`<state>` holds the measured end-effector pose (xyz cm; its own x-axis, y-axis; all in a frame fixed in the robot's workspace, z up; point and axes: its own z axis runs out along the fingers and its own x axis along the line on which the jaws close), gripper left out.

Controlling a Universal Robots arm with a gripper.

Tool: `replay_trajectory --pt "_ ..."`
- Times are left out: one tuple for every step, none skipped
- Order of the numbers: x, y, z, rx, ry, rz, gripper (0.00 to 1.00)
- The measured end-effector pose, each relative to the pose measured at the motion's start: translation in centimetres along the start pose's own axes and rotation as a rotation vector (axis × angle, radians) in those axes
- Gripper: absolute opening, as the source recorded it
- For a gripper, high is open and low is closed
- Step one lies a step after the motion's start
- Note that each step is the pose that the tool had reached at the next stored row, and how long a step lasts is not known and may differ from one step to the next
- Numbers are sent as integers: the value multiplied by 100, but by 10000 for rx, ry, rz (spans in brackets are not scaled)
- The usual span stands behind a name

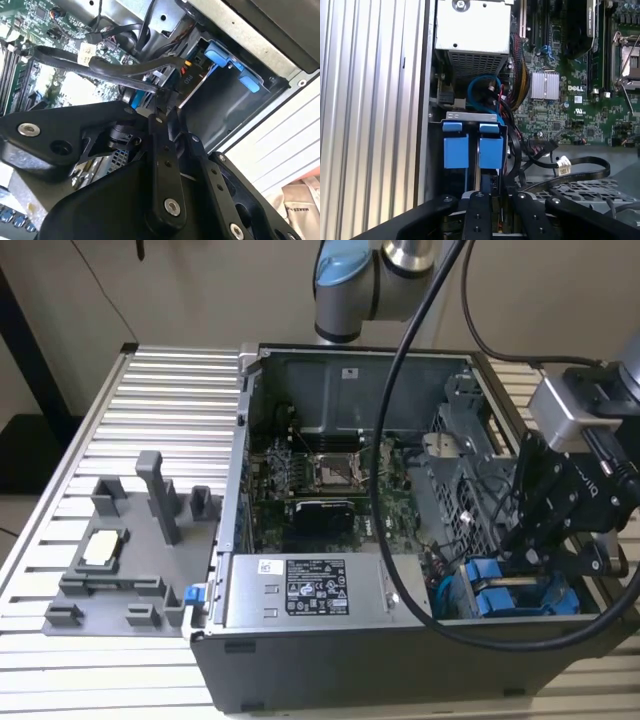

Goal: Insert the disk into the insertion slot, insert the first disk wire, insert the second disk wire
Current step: 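Insert the second disk wire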

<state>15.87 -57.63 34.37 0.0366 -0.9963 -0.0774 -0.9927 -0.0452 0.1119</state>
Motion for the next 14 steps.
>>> replay_trajectory --pt "1 1 -10 -30 -12 6 24" --pt "3 2 -12 -54 -19 13 24" --pt "6 2 -13 -70 -20 20 24" --pt "8 2 -14 -82 -19 26 24" --pt "9 1 -13 -87 -21 32 24" --pt "11 0 -11 -90 -25 39 24" --pt "12 -1 -10 -92 -25 45 24" --pt "14 -1 -9 -93 -26 51 24" --pt "15 -2 -7 -94 -26 57 24" --pt "16 -3 -6 -95 -26 63 24" --pt "16 -4 -6 -96 -27 70 24" --pt "17 -5 -5 -97 -28 77 24" --pt "17 -6 -4 -97 -29 84 24" --pt "18 -7 -3 -98 -29 91 24"
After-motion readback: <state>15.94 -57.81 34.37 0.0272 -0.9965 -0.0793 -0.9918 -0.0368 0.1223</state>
